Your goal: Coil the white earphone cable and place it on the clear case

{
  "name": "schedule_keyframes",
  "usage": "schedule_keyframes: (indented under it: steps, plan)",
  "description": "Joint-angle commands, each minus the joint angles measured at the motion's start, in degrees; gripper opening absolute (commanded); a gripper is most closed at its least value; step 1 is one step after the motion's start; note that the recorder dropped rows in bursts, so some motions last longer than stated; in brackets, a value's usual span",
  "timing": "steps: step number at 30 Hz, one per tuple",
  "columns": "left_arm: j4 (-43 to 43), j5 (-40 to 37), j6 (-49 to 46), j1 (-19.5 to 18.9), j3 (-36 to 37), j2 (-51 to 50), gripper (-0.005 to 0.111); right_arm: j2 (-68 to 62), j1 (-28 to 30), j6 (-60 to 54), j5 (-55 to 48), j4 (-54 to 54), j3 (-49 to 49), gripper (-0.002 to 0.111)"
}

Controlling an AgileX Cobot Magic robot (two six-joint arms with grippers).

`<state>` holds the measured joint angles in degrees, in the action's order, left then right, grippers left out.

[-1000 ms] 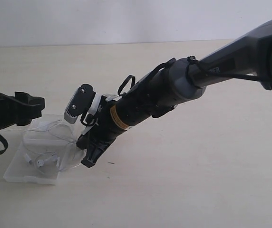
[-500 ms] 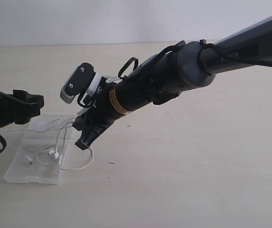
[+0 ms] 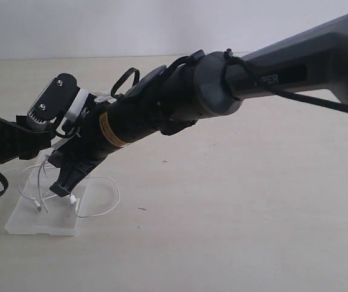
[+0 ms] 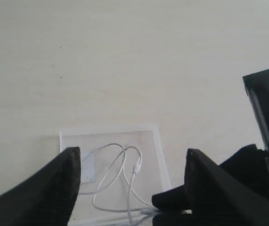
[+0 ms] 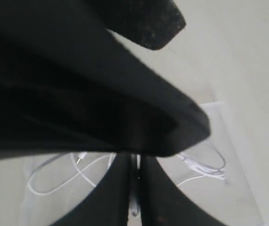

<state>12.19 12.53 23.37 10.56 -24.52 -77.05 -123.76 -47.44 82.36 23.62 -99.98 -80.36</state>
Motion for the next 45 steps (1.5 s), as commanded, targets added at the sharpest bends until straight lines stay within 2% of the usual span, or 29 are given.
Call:
schedule_keyframes:
  steps: [1, 5, 10, 14, 20, 23, 33, 36, 45]
  plan:
    - [-0.81, 0.65, 0.97, -0.1, 0.33, 0.85, 0.062, -3.54, -0.17, 1.89, -1.65, 0.04, -1.34, 0.0]
    - [-1.92, 1.32, 0.97, -0.1, 0.33, 1.99, 0.062, -5.69, -0.17, 3.99, -1.65, 0.04, -2.74, 0.004]
    - [-1.97, 0.23, -0.41, -1.77, 0.33, 3.68, 0.062, -5.61, -0.17, 5.49, -1.41, 0.04, -3.6, 0.025]
    - [-1.97, -2.02, -1.12, -5.83, 0.33, 3.85, 0.062, -4.34, -0.17, 6.74, -1.67, 0.04, -3.6, 0.045]
    - [-2.32, -2.15, -0.74, -12.2, 1.85, 4.92, 0.062, -3.49, -0.17, 7.84, -1.18, 0.04, -3.6, 0.059]
    - [-2.32, -3.13, -0.74, -14.02, 1.97, 6.21, 0.062, -3.28, 0.4, 8.11, -1.18, 0.04, -3.6, 0.06]
    - [-2.32, -3.64, -0.74, -13.99, 1.97, 8.35, 0.062, -2.08, 1.25, 9.84, 0.38, 0.04, -2.61, 0.06]
    - [-2.32, -3.64, -0.38, -13.99, 1.97, 8.35, 0.062, -1.96, 1.25, 13.54, 0.83, 0.04, -0.98, 0.06]
    - [-2.32, -3.79, -0.24, -13.99, 1.97, 8.35, 0.062, -1.57, 1.25, 8.35, 3.22, 0.04, 2.08, 0.06]
